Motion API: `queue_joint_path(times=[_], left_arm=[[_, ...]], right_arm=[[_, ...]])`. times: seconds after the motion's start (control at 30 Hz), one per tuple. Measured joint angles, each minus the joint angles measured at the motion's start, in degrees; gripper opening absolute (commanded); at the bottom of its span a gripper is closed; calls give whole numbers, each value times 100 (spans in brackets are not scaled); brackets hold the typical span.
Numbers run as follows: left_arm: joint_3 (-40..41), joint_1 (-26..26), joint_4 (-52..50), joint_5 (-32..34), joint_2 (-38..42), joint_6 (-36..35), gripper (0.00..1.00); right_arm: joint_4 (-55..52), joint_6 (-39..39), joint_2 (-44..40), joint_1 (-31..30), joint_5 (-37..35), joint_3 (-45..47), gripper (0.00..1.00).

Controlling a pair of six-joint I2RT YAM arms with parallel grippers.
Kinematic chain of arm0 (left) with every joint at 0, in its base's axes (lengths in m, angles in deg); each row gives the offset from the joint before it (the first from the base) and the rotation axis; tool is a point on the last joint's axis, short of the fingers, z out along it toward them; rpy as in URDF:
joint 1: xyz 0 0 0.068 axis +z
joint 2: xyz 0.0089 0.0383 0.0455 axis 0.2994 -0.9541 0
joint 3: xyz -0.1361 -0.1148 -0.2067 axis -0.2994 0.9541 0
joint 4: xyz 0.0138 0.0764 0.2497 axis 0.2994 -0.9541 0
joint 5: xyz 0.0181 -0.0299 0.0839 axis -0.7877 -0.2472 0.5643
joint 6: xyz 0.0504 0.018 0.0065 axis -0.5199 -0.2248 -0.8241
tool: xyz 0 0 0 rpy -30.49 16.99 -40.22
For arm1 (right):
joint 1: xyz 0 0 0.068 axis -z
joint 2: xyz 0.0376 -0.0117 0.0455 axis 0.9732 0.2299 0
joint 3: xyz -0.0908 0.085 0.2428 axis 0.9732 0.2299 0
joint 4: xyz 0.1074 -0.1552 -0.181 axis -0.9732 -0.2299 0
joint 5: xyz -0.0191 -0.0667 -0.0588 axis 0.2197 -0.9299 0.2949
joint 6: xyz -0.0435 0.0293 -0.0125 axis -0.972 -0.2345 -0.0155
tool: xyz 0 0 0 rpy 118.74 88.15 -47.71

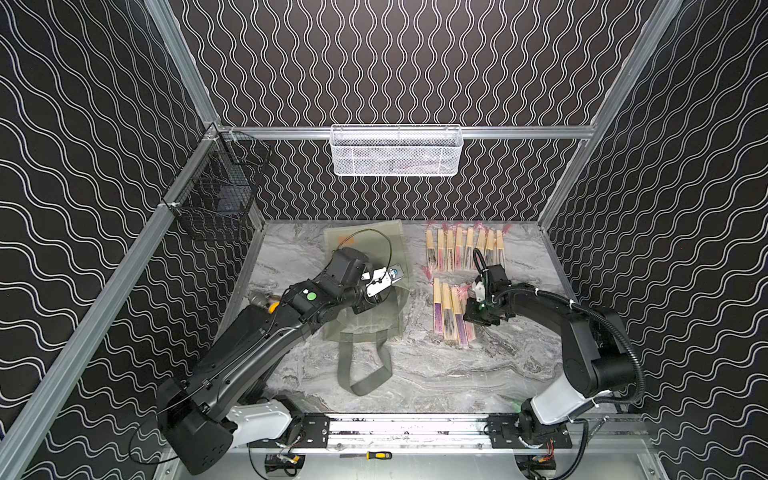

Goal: Take out the folding fans from the tote bags
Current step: Place the folding fan at the center of the board, then place the canvas bag at the center of the board.

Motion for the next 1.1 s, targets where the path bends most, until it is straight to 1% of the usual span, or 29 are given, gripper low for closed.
queue_joint_path(times=[0.07,0.17,0.27,0.4,0.43,0.57,0.73,0.83,0.97,1.1], left_arm=[[2,0,0,0,0,0,0],[2,0,0,0,0,0,0],[2,0,0,0,0,0,0],[2,0,0,0,0,0,0],[2,0,0,0,0,0,0],[2,0,0,2,0,0,0],[2,0,0,2,0,0,0],[2,0,-2,2,0,0,0],[2,0,0,2,0,0,0],[2,0,-2,2,0,0,0]], right_arm=[[-2,7,-22,2,-63,-11,40],[-15,13,-118,2,-122,-11,48],[-15,83,-282,0,-251,-9,52],[-50,127,-522,-15,-400,9,53],[-61,153,-621,-55,-481,42,51],[-90,273,-1038,-269,-509,302,39],[-151,511,-1526,-800,-538,723,27],[-219,719,-1718,-1040,-595,1001,26],[-291,907,-1786,-1534,-627,1237,24],[-363,1147,-1939,-1788,-804,1357,21]])
